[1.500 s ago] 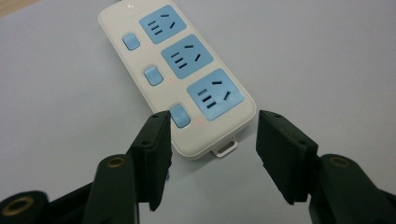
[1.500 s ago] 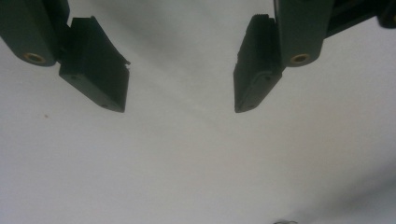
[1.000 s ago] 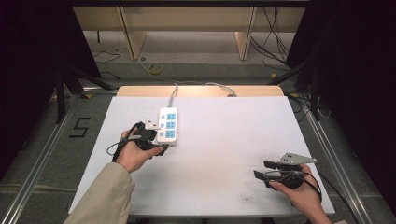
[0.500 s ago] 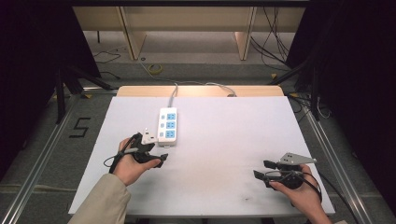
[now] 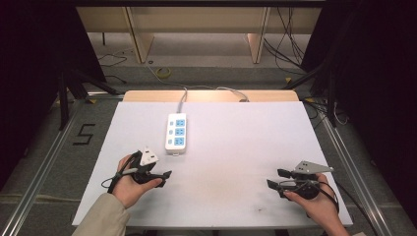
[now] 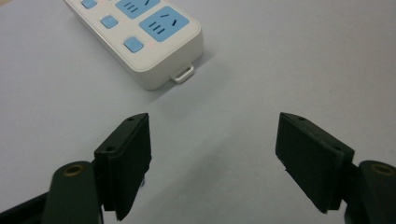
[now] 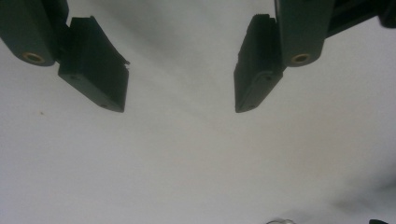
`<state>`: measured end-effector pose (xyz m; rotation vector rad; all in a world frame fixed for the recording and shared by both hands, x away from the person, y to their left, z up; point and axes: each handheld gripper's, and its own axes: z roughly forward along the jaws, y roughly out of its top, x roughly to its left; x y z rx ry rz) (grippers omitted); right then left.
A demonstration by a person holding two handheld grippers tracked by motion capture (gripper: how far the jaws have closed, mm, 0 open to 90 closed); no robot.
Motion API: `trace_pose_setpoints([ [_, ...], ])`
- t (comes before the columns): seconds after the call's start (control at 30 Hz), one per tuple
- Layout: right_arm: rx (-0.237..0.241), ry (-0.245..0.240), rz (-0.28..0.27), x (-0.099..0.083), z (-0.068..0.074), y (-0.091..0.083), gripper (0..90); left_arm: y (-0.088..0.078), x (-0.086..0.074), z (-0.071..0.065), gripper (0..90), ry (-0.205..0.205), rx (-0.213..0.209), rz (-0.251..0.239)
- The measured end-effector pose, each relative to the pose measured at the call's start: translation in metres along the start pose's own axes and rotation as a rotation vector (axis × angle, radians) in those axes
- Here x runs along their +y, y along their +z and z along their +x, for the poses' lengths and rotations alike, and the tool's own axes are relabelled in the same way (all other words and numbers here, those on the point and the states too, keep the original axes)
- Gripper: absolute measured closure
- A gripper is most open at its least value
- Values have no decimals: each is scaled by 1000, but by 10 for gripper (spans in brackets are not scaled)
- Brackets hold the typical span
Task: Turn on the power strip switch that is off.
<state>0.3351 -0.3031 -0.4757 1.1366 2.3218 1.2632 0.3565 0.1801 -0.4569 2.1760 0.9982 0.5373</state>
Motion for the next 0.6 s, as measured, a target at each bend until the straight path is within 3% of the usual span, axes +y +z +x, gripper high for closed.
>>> trace_pose_setpoints([
  [0.27, -1, -6, 3, 0, 0, 0, 364, -6, -16, 0, 272, -10, 15, -18],
  [0.6, 1, -9, 1, 0, 0, 0, 363, -2, -24, 7, 249, -33, 53, -5],
])
